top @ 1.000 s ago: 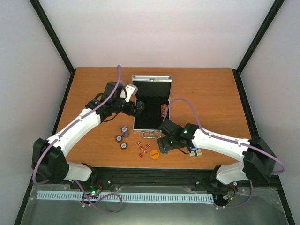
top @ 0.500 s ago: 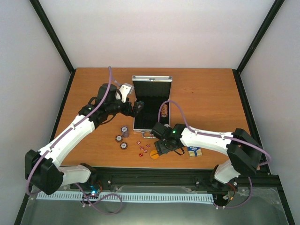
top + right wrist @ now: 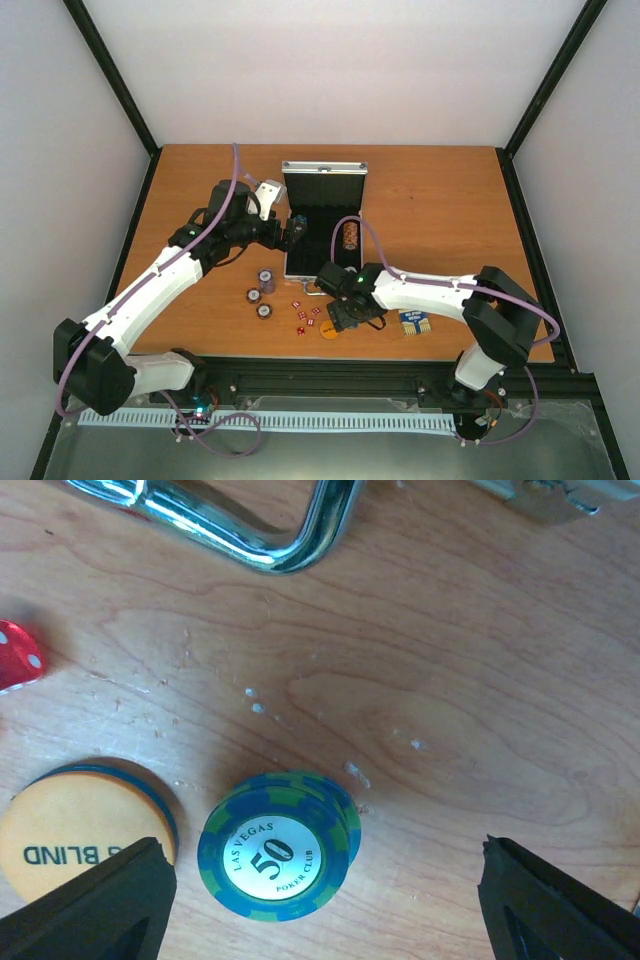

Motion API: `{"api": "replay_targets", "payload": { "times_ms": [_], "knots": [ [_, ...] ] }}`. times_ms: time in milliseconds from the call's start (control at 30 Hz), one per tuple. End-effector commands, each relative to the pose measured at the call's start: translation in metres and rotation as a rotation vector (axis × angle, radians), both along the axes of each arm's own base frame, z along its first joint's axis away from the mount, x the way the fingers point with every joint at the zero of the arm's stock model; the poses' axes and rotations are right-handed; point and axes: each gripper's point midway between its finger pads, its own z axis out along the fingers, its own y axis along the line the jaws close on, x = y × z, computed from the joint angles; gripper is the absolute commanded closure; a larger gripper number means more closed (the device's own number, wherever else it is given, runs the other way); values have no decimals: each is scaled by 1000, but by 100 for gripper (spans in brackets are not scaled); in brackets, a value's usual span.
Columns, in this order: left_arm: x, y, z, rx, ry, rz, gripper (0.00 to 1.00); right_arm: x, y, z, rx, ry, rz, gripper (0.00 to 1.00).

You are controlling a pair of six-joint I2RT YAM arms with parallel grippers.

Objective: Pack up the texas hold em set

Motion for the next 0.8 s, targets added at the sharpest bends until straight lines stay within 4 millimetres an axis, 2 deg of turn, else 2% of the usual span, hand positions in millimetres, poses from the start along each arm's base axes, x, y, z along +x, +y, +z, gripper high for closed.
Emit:
{"api": "replay_targets", "payload": {
  "times_ms": [0, 767],
  "knots": [
    [-2, -2, 12, -35, -24, -9, 0, 1, 8, -2, 5, 0, 11, 16],
    [-5, -2, 14, -42, -32, -17, 0, 3, 5, -18, -21, 2, -15, 20]
  ]
}}
